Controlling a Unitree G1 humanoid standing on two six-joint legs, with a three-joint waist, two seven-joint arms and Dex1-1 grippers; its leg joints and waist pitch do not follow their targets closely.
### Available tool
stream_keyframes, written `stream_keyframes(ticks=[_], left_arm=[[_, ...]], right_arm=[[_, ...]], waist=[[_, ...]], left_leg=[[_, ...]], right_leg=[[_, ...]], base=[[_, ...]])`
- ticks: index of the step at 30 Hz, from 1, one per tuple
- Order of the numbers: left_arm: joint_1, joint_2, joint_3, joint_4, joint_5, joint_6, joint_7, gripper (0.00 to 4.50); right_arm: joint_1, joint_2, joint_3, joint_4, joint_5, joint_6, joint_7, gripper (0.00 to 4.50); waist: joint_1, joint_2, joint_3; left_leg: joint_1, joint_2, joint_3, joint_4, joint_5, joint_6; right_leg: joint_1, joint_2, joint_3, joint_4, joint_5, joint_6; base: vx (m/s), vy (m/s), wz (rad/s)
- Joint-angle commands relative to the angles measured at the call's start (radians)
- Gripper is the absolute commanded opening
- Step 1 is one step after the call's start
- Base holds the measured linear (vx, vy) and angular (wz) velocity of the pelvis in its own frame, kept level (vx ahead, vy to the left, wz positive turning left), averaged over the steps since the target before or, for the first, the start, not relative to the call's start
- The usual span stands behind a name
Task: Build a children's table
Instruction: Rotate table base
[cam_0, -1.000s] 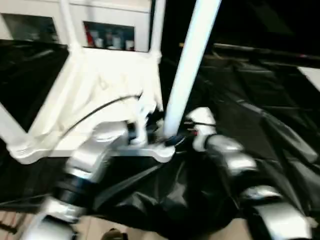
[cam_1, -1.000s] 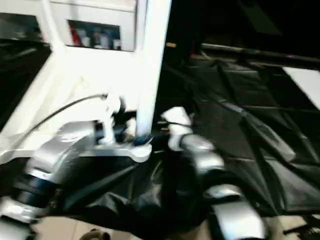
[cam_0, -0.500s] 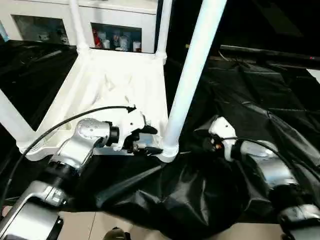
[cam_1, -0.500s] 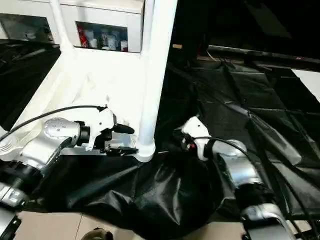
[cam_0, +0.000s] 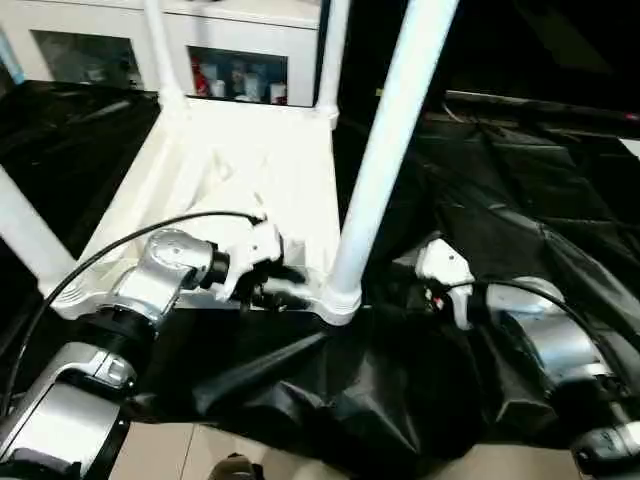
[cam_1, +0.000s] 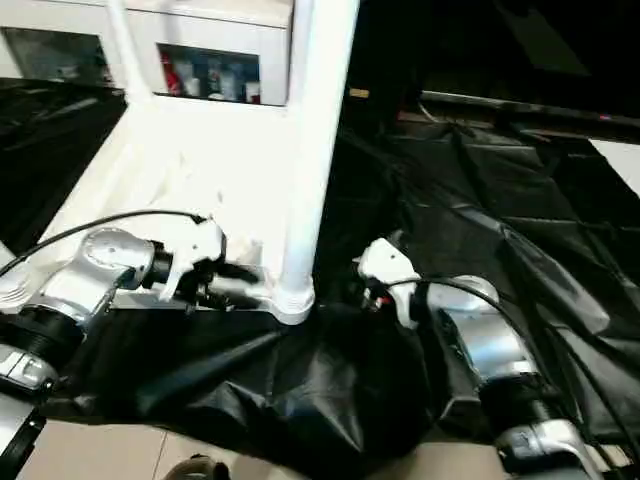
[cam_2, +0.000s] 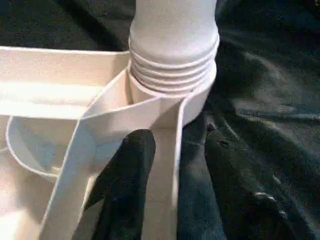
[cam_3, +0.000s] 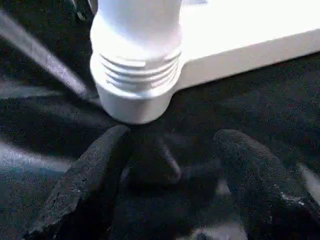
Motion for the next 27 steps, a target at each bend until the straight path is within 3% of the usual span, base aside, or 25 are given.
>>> stream_keyframes(ticks=[1, 2, 15, 19, 24, 27], left_arm=[[-0.015, 0.003, -0.018, 0.0, 0.022, 0.005, -0.011, 1.73], [-0.016, 0.003, -0.018, 0.005, 0.031, 0.001, -0.003, 1.48], [-0.023, -0.002, -0.013, 0.041, 0.079, -0.014, 0.005, 0.54], [-0.021, 0.0, -0.01, 0.039, 0.079, -0.003, -0.004, 0.06], [0.002, 0.015, -0.013, 0.014, 0.087, 0.024, 0.002, 0.03], [0.048, 0.015, 0.009, -0.051, 0.078, 0.144, 0.053, 0.01]], right_arm=[[0.005, -0.02, 0.002, -0.026, -0.001, 0.012, 0.007, 3.12], [0.007, -0.023, 0.005, -0.031, -0.001, 0.015, 0.006, 3.12], [0.015, -0.028, 0.021, -0.042, 0.002, 0.02, 0.014, 3.12], [0.017, -0.029, 0.027, -0.048, 0.006, 0.024, 0.012, 3.12], [0.022, -0.022, 0.026, -0.056, 0.013, 0.022, 0.009, 3.12], [0.024, 0.011, -0.006, -0.078, 0.076, 0.075, 0.017, 3.3]], waist=[[0.001, 0.018, -0.078], [0.002, 0.018, -0.078], [0.004, 0.02, -0.079], [0.004, 0.02, -0.08], [0.001, 0.018, -0.081], [-0.005, 0.017, -0.079]], left_leg=[[0.032, 0.065, -0.035, -0.07, -0.268, -0.011], [0.032, 0.066, -0.036, -0.07, -0.268, -0.011], [0.031, 0.065, -0.036, -0.069, -0.266, -0.008], [0.03, 0.066, -0.036, -0.069, -0.258, -0.006], [0.028, 0.066, -0.037, -0.069, -0.246, -0.002], [0.028, 0.066, -0.037, -0.069, -0.254, 0.004]], right_leg=[[0.046, -0.104, 0.059, -0.085, -0.222, -0.212], [0.046, -0.104, 0.06, -0.086, -0.23, -0.207], [0.047, -0.105, 0.059, -0.086, -0.216, -0.211], [0.047, -0.104, 0.059, -0.085, -0.211, -0.212], [0.049, -0.103, 0.058, -0.081, -0.186, -0.218], [0.049, -0.106, 0.058, -0.082, -0.196, -0.227]], base=[[0.0, 0.0, 0.0], [0.0, 0.0, 0.0], [0.0, 0.0, 0.0], [0.0, 0.0, 0.0], [0.0, 0.0, 0.0], [0.0, 0.0, 0.0]])
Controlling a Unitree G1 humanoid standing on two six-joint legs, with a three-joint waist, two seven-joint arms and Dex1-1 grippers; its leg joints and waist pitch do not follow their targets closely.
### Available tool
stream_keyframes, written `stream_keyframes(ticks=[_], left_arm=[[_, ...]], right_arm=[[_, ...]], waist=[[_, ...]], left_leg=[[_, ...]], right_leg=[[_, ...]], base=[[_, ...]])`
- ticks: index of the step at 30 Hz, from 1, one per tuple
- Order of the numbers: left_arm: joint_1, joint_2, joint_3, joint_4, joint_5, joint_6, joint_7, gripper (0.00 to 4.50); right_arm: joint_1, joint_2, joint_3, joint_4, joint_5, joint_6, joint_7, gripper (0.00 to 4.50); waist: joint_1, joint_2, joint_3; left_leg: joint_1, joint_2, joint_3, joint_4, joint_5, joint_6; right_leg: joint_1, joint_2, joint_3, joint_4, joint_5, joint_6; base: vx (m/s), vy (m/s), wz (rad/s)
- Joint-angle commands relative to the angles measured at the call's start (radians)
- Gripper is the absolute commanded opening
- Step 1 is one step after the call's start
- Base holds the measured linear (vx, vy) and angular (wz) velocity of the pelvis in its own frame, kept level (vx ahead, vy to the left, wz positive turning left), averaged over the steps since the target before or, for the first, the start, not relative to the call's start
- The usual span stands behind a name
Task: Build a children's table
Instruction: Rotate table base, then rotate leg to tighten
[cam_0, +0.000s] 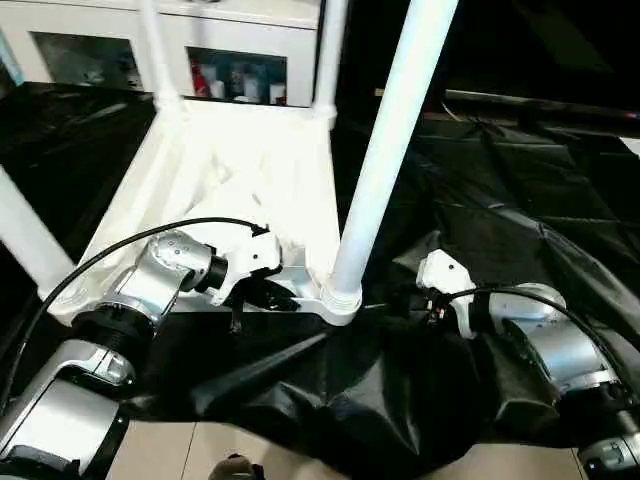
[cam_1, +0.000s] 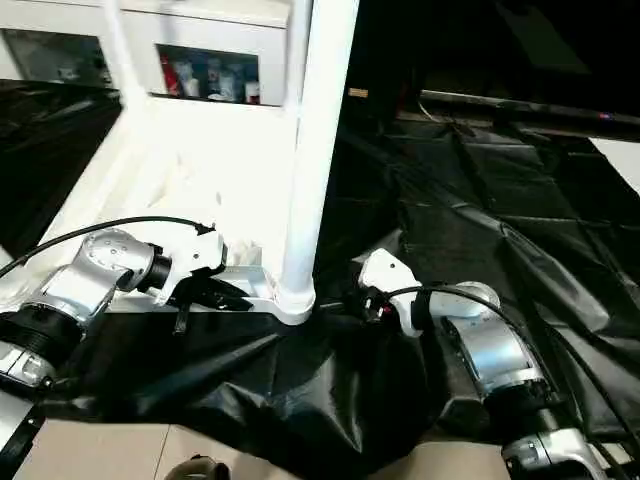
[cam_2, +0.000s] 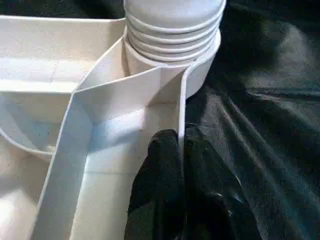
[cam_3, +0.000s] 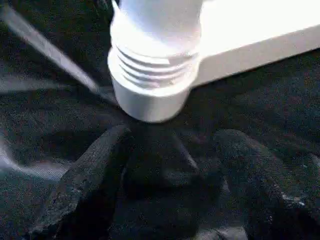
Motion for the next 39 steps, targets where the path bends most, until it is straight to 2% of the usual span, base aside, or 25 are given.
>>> stream_keyframes(ticks=[1, 2, 4, 5, 8, 10, 14, 18, 22, 25, 27, 29, 32, 34, 37, 39], left_arm=[[0.047, 0.001, 0.015, -0.042, 0.007, 0.108, 0.064, 0.0], [0.054, -0.005, 0.023, -0.052, 0.003, 0.123, 0.081, 0.0], [0.073, -0.037, 0.058, -0.081, -0.014, 0.173, 0.153, 0.0], [0.085, -0.061, 0.077, -0.109, -0.029, 0.207, 0.192, 0.0], [0.119, -0.099, 0.085, -0.182, -0.03, 0.268, 0.252, 0.0], [0.137, -0.108, 0.079, -0.219, -0.023, 0.292, 0.269, 0.0], [0.175, -0.116, 0.064, -0.3, -0.027, 0.288, 0.257, 0.0], [0.19, -0.113, 0.053, -0.341, -0.037, 0.269, 0.231, 0.0], [0.203, -0.102, 0.04, -0.372, -0.037, 0.246, 0.218, 0.0], [0.2, -0.102, 0.048, -0.37, -0.035, 0.259, 0.225, 0.0], [0.197, -0.101, 0.054, -0.36, -0.035, 0.262, 0.219, 0.0], [0.196, -0.101, 0.055, -0.356, -0.038, 0.264, 0.213, 0.0], [0.196, -0.097, 0.054, -0.35, -0.038, 0.263, 0.208, 0.0], [0.196, -0.095, 0.052, -0.349, -0.039, 0.261, 0.206, 0.0], [0.194, -0.09, 0.053, -0.341, -0.039, 0.258, 0.201, 0.0], [0.195, -0.089, 0.053, -0.341, -0.039, 0.257, 0.201, 0.0]], right_arm=[[-0.002, 0.018, -0.041, -0.033, 0.061, 0.052, 0.004, 3.41], [-0.005, 0.024, -0.049, -0.034, 0.073, 0.062, 0.001, 3.49], [-0.015, 0.037, -0.069, -0.04, 0.103, 0.088, -0.002, 3.61], [-0.017, 0.036, -0.07, -0.048, 0.109, 0.094, 0.002, 3.74], [-0.023, 0.043, -0.061, -0.049, 0.098, 0.085, -0.011, 3.94], [-0.032, 0.056, -0.058, -0.029, 0.078, 0.063, -0.049, 4.11], [-0.07, 0.104, -0.06, 0.048, 0.032, 0.025, -0.164, 4.46], [-0.097, 0.136, -0.052, 0.088, 0.024, 0.016, -0.196, 4.46], [-0.127, 0.163, -0.048, 0.127, 0.027, 0.012, -0.212, 4.46], [-0.151, 0.173, -0.028, 0.182, 0.004, -0.022, -0.211, 4.46], [-0.168, 0.184, -0.025, 0.216, -0.003, -0.039, -0.213, 4.11], [-0.179, 0.19, -0.025, 0.237, -0.005, -0.049, -0.216, 4.08], [-0.192, 0.197, -0.021, 0.261, -0.005, -0.059, -0.213, 3.68], [-0.196, 0.199, -0.021, 0.271, -0.003, -0.063, -0.21, 3.65], [-0.207, 0.202, -0.02, 0.304, -0.006, -0.08, -0.205, 3.28], [-0.207, 0.203, -0.02, 0.308, -0.006, -0.083, -0.204, 3.2]], waist=[[0.004, 0.016, -0.076], [0.002, 0.016, -0.076], [-0.002, 0.007, -0.074], [-0.001, 0.008, -0.074], [-0.005, 0.003, -0.074], [-0.005, 0.002, -0.076], [-0.01, 0.008, -0.077], [-0.005, 0.011, -0.078], [-0.006, 0.011, -0.08], [-0.006, 0.011, -0.08], [-0.006, 0.011, -0.079], [-0.007, 0.012, -0.079], [-0.008, 0.011, -0.079], [-0.01, 0.011, -0.079], [-0.013, 0.009, -0.078], [-0.014, 0.01, -0.077]], left_leg=[[0.029, 0.067, -0.038, -0.069, -0.26, 0.002], [0.029, 0.068, -0.038, -0.069, -0.262, 0.002], [0.028, 0.066, -0.037, -0.068, -0.268, 0.004], [0.028, 0.066, -0.038, -0.068, -0.265, 0.003], [0.017, 0.06, -0.038, -0.066, -0.226, 0.018], [0.019, 0.058, -0.035, -0.063, -0.21, 0.025], [0.02, 0.055, -0.034, -0.064, -0.193, 0.027], [0.026, 0.059, -0.033, -0.066, -0.215, 0.025], [0.025, 0.059, -0.034, -0.067, -0.206, 0.023], [0.023, 0.058, -0.032, -0.066, -0.198, 0.024], [0.024, 0.058, -0.032, -0.066, -0.201, 0.023], [0.023, 0.058, -0.033, -0.067, -0.206, 0.022], [0.024, 0.058, -0.033, -0.067, -0.211, 0.02], [0.021, 0.058, -0.034, -0.068, -0.211, 0.021], [0.023, 0.058, -0.034, -0.068, -0.22, 0.019], [0.023, 0.058, -0.034, -0.068, -0.223, 0.02]], right_leg=[[0.048, -0.106, 0.058, -0.083, -0.216, -0.227], [0.047, -0.106, 0.058, -0.083, -0.221, -0.228], [0.046, -0.105, 0.058, -0.09, -0.265, -0.216], [0.047, -0.106, 0.058, -0.088, -0.268, -0.215], [0.051, -0.106, 0.057, -0.091, -0.295, -0.183], [0.049, -0.104, 0.058, -0.093, -0.303, -0.171], [0.042, -0.1, 0.056, -0.095, -0.308, -0.17], [0.039, -0.097, 0.057, -0.095, -0.303, -0.163], [0.04, -0.098, 0.058, -0.089, -0.261, -0.174], [0.041, -0.099, 0.058, -0.087, -0.247, -0.178], [0.04, -0.1, 0.059, -0.088, -0.255, -0.176], [0.041, -0.1, 0.059, -0.089, -0.263, -0.173], [0.042, -0.101, 0.059, -0.09, -0.273, -0.17], [0.043, -0.1, 0.059, -0.089, -0.275, -0.169], [0.041, -0.101, 0.059, -0.091, -0.291, -0.169], [0.04, -0.101, 0.06, -0.092, -0.296, -0.167]], base=[[0.0, 0.0, 0.0], [0.0, 0.0, 0.0], [0.0, 0.0, 0.0], [0.0, 0.0, 0.0], [0.0, 0.0, 0.0], [0.0, 0.0, 0.0], [0.0, 0.0, 0.0], [0.0, 0.0, 0.0], [0.0, 0.0, 0.0], [0.0, 0.0, 0.0], [0.0, 0.0, 0.0], [0.0, 0.0, 0.0], [0.0, 0.0, 0.0], [0.0, 0.0, 0.0], [0.0, 0.0, 0.0], [0.0, 0.0, 0.0]])
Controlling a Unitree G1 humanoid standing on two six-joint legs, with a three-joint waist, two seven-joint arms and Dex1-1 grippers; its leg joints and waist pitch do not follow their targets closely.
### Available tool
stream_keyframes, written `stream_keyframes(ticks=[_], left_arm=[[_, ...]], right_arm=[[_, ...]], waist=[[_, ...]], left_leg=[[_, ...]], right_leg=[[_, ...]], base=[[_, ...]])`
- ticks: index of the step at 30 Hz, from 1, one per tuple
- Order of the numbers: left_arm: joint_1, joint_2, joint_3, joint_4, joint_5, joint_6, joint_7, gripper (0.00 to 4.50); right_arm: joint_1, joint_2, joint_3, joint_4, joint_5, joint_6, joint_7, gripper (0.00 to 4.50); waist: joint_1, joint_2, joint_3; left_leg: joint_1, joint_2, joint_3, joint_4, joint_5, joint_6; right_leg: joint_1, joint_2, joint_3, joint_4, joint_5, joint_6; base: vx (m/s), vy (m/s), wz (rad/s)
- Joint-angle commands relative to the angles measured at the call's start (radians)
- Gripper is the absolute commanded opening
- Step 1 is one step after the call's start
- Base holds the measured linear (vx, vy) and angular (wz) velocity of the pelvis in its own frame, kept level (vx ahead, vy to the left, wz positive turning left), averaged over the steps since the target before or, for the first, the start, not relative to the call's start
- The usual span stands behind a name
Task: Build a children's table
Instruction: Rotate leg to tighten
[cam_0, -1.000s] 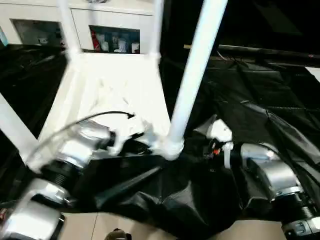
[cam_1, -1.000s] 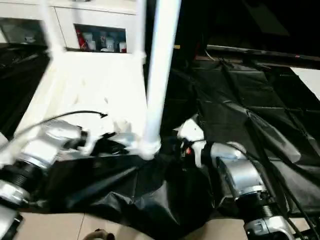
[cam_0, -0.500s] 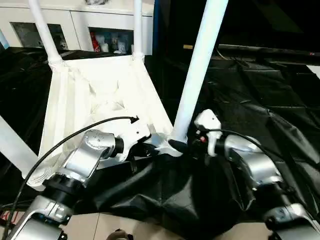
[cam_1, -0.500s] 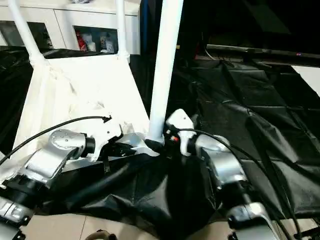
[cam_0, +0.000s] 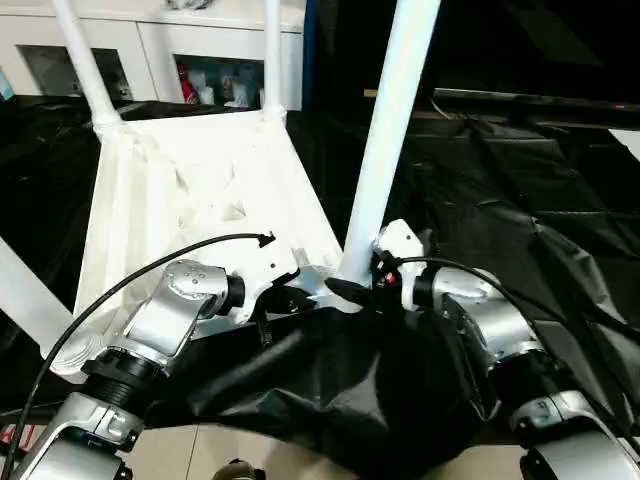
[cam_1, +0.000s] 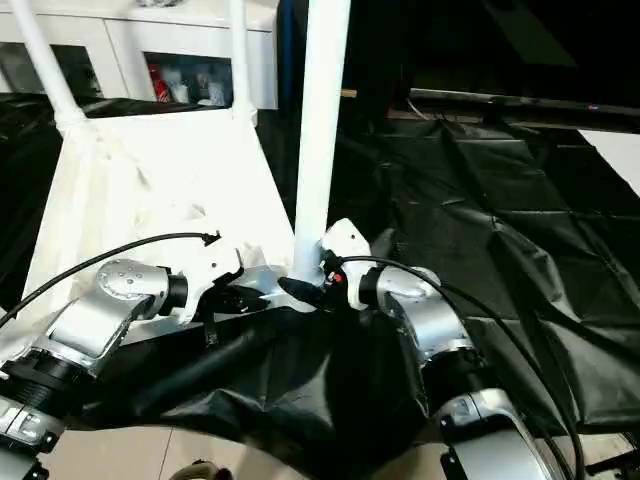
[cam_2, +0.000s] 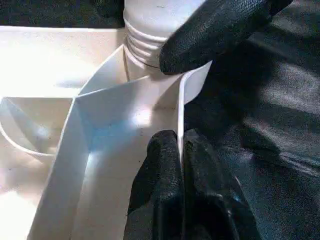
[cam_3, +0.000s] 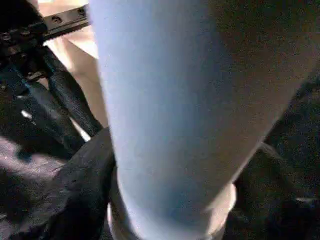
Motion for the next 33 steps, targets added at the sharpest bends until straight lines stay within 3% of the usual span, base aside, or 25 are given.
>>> stream_keyframes(ticks=[1, 2, 10, 12, 13, 15, 16, 18, 22, 23, 24, 25, 27, 33], left_arm=[[0.01, -0.009, -0.006, 0.0, -0.039, -0.014, -0.048, 0.0], [0.01, -0.007, -0.006, 0.0, -0.039, -0.014, -0.05, 0.0], [-0.013, -0.051, 0.038, 0.033, -0.047, 0.02, 0.035, 0.0], [-0.071, -0.128, 0.083, 0.112, -0.027, 0.033, 0.194, 0.0], [-0.083, -0.142, 0.09, 0.127, -0.022, 0.034, 0.223, 0.0], [-0.121, -0.184, 0.104, 0.181, -0.007, 0.035, 0.307, 0.0], [-0.154, -0.222, 0.112, 0.228, 0.008, 0.021, 0.376, 0.0], [-0.173, -0.249, 0.112, 0.256, 0.019, 0.006, 0.413, 0.0], [-0.18, -0.262, 0.092, 0.269, 0.034, -0.047, 0.408, 0.0], [-0.18, -0.258, 0.081, 0.273, 0.041, -0.077, 0.394, 0.0], [-0.169, -0.244, 0.07, 0.262, 0.041, -0.105, 0.36, 0.0], [-0.167, -0.241, 0.068, 0.26, 0.041, -0.11, 0.354, 0.0], [-0.149, -0.217, 0.055, 0.241, 0.033, -0.146, 0.298, 0.0], [-0.079, -0.139, 0.03, 0.161, 0.0, -0.186, 0.123, 0.0]], right_arm=[[-0.029, -0.013, -0.013, 0.038, -0.017, -0.004, -0.027, 3.08], [-0.032, -0.011, -0.014, 0.048, -0.017, -0.011, -0.026, 2.87], [-0.044, 0.03, -0.04, 0.112, -0.011, -0.031, -0.094, 2.73], [-0.056, 0.111, -0.085, 0.167, -0.008, -0.008, -0.282, 2.72], [-0.058, 0.126, -0.091, 0.176, -0.007, -0.003, -0.313, 2.72], [-0.072, 0.177, -0.103, 0.214, -0.014, 0.003, -0.416, 2.72], [-0.1, 0.229, -0.114, 0.263, -0.019, -0.009, -0.518, 2.72], [-0.132, 0.273, -0.126, 0.305, -0.017, -0.027, -0.595, 2.72], [-0.155, 0.304, -0.087, 0.316, -0.053, -0.096, -0.555, 2.72], [-0.157, 0.308, -0.088, 0.315, -0.049, -0.114, -0.512, 3.07], [-0.152, 0.306, -0.111, 0.3, -0.009, -0.101, -0.445, 3.07], [-0.151, 0.305, -0.115, 0.297, -0.002, -0.099, -0.434, 3.42], [-0.147, 0.293, -0.132, 0.279, 0.032, -0.082, -0.371, 3.44], [-0.121, 0.19, -0.058, 0.23, 0.006, -0.092, -0.182, 4.01]], waist=[[0.004, -0.006, -0.068], [0.002, -0.005, -0.068], [-0.008, -0.006, -0.066], [-0.012, -0.012, -0.066], [-0.013, -0.008, -0.064], [-0.015, -0.009, -0.067], [-0.016, -0.008, -0.066], [-0.013, -0.008, -0.07], [-0.01, -0.007, -0.073], [-0.007, -0.011, -0.075], [-0.007, -0.01, -0.075], [-0.007, -0.014, -0.075], [-0.007, -0.014, -0.072], [-0.01, -0.011, -0.071]], left_leg=[[0.021, 0.06, -0.034, -0.067, -0.221, 0.018], [0.022, 0.059, -0.034, -0.067, -0.224, 0.017], [0.023, 0.058, -0.035, -0.067, -0.237, 0.013], [0.021, 0.058, -0.033, -0.067, -0.23, 0.01], [0.027, 0.055, -0.034, -0.066, -0.24, 0.001], [0.023, 0.057, -0.038, -0.069, -0.24, -0.01], [0.026, 0.055, -0.035, -0.067, -0.247, -0.009], [0.025, 0.055, -0.036, -0.066, -0.24, -0.009], [0.019, 0.055, -0.034, -0.066, -0.203, 0.009], [0.017, 0.054, -0.032, -0.064, -0.187, 0.023], [0.016, 0.054, -0.031, -0.064, -0.182, 0.026], [0.015, 0.054, -0.031, -0.063, -0.184, 0.035], [0.014, 0.057, -0.033, -0.065, -0.197, 0.044], [0.017, 0.064, -0.033, -0.067, -0.197, 0.04]], right_leg=[[0.042, -0.099, 0.059, -0.09, -0.295, -0.169], [0.041, -0.099, 0.059, -0.091, -0.298, -0.171], [0.039, -0.099, 0.058, -0.094, -0.324, -0.175], [0.039, -0.098, 0.059, -0.093, -0.321, -0.175], [0.034, -0.099, 0.058, -0.099, -0.35, -0.174], [0.04, -0.101, 0.055, -0.097, -0.364, -0.163], [0.033, -0.1, 0.057, -0.101, -0.359, -0.161], [0.037, -0.104, 0.058, -0.099, -0.345, -0.158], [0.042, -0.102, 0.058, -0.09, -0.249, -0.165], [0.044, -0.102, 0.058, -0.087, -0.222, -0.169], [0.045, -0.102, 0.058, -0.085, -0.213, -0.171], [0.046, -0.102, 0.058, -0.086, -0.211, -0.171], [0.047, -0.104, 0.056, -0.087, -0.237, -0.167], [0.043, -0.103, 0.056, -0.082, -0.233, -0.187]], base=[[0.0, 0.0, 0.0], [0.0, 0.0, 0.0], [0.0, 0.0, 0.0], [0.0, 0.0, 0.0], [0.0, 0.0, 0.0], [0.0, 0.0, 0.0], [0.0, 0.0, 0.0], [0.0, 0.0, 0.0], [0.0, 0.0, 0.0], [0.0, 0.0, 0.0], [0.0, 0.0, 0.0], [0.0, 0.0, 0.0], [0.0, 0.0, 0.0], [0.0, 0.0, 0.0]])
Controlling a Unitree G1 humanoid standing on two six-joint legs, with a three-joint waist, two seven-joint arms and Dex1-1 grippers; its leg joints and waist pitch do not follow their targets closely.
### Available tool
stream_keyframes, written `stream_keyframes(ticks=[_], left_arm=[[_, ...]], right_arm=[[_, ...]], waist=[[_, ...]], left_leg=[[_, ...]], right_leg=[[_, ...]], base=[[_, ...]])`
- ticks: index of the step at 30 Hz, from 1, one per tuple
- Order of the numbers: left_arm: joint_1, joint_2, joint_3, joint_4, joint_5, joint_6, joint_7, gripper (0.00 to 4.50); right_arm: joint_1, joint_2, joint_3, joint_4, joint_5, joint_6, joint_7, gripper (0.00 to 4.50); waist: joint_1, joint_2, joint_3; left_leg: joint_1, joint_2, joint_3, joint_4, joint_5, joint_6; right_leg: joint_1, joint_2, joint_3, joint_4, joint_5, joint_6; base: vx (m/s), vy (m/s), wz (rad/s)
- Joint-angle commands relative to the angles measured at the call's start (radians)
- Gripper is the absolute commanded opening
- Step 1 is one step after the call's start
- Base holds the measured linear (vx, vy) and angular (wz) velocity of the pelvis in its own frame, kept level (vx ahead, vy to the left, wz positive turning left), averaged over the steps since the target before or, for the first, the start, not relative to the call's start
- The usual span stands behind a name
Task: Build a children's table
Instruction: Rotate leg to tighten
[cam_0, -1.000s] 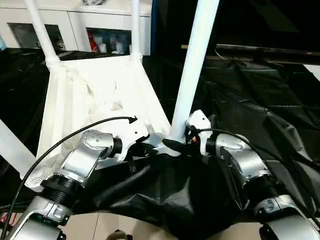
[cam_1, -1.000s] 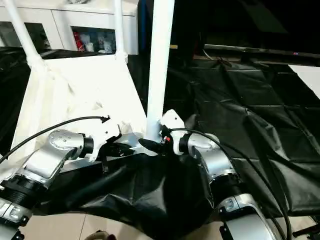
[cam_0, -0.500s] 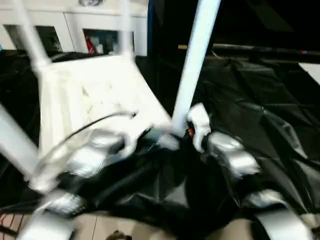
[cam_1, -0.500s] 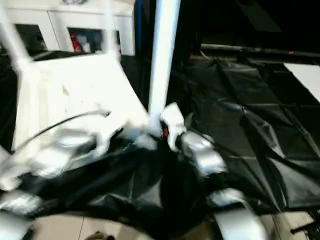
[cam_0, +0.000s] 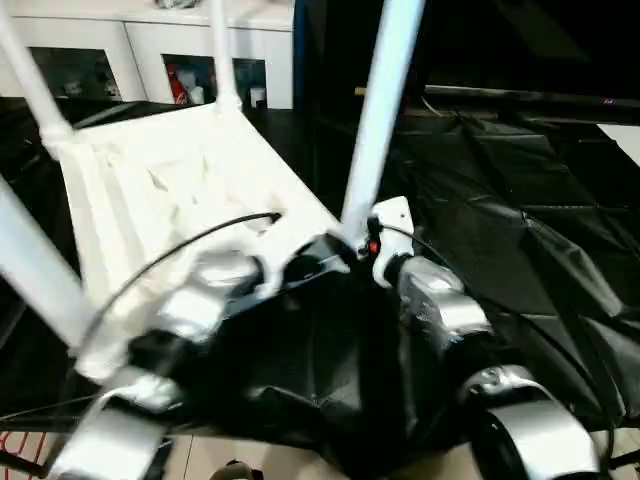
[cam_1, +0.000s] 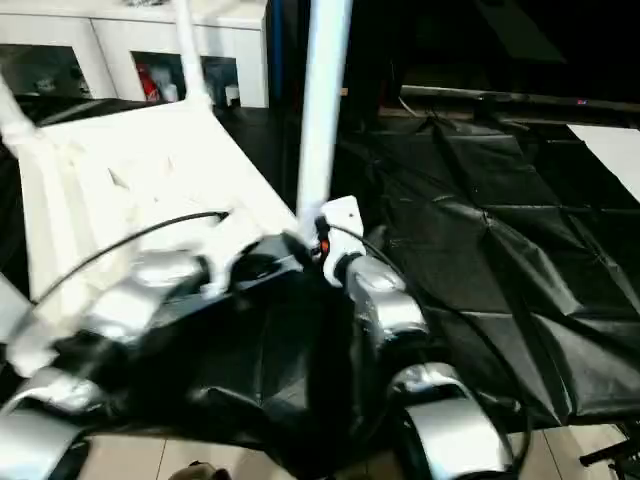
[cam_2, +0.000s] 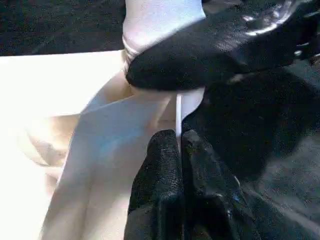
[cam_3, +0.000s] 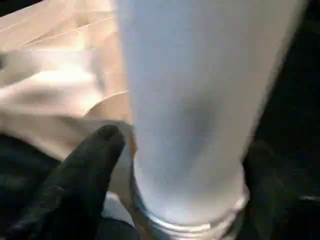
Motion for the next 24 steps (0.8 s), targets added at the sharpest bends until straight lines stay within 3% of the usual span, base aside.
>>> stream_keyframes(ticks=[1, 7, 10, 14, 21, 22, 24], left_arm=[[0.014, -0.015, -0.035, -0.05, -0.039, -0.052, -0.078, 0.0], [0.077, 0.088, -0.051, -0.128, -0.107, -0.056, -0.291, 0.0], [0.088, 0.111, -0.053, -0.145, -0.115, -0.047, -0.342, 0.0], [0.092, 0.121, -0.053, -0.149, -0.117, -0.046, -0.366, 0.0], [0.102, 0.141, -0.058, -0.165, -0.129, -0.025, -0.414, 0.0], [0.105, 0.142, -0.058, -0.17, -0.13, -0.013, -0.419, 0.0], [0.108, 0.142, -0.057, -0.173, -0.131, -0.008, -0.422, 0.0]], right_arm=[[0.006, 0.006, 0.072, -0.045, -0.002, -0.003, 0.138, 4.28], [0.066, -0.148, 0.141, -0.17, -0.002, 0.03, 0.456, 4.28], [0.075, -0.185, 0.165, -0.192, -0.001, 0.033, 0.514, 4.28], [0.075, -0.196, 0.171, -0.198, 0.0, 0.035, 0.535, 4.01], [0.091, -0.203, 0.169, -0.249, 0.025, 0.079, 0.595, 3.38], [0.093, -0.198, 0.168, -0.25, 0.033, 0.084, 0.602, 3.24], [0.094, -0.195, 0.167, -0.252, 0.039, 0.09, 0.608, 3.24]], waist=[[0.008, -0.009, -0.071], [0.032, -0.012, -0.068], [0.034, -0.01, -0.067], [0.034, -0.014, -0.066], [0.04, -0.016, -0.069], [0.039, -0.021, -0.069], [0.041, -0.019, -0.068]], left_leg=[[0.021, 0.063, -0.032, -0.067, -0.2, 0.041], [0.022, 0.067, -0.03, -0.068, -0.202, 0.042], [0.026, 0.068, -0.03, -0.071, -0.218, 0.032], [0.028, 0.066, -0.032, -0.071, -0.246, 0.014], [0.028, 0.069, -0.031, -0.071, -0.213, 0.022], [0.028, 0.068, -0.03, -0.071, -0.214, 0.022], [0.027, 0.067, -0.031, -0.071, -0.22, 0.019]], right_leg=[[0.044, -0.102, 0.058, -0.084, -0.235, -0.188], [0.043, -0.101, 0.059, -0.082, -0.264, -0.172], [0.039, -0.099, 0.06, -0.083, -0.272, -0.178], [0.038, -0.104, 0.061, -0.09, -0.323, -0.173], [0.038, -0.101, 0.06, -0.081, -0.248, -0.189], [0.039, -0.101, 0.06, -0.08, -0.247, -0.191], [0.039, -0.103, 0.06, -0.083, -0.271, -0.188]], base=[[0.0, 0.0, 0.0], [0.0, 0.0, 0.0], [0.0, 0.0, 0.0], [0.0, 0.0, 0.0], [0.0, 0.0, 0.0], [0.0, 0.0, 0.0], [0.0, 0.0, 0.0]])
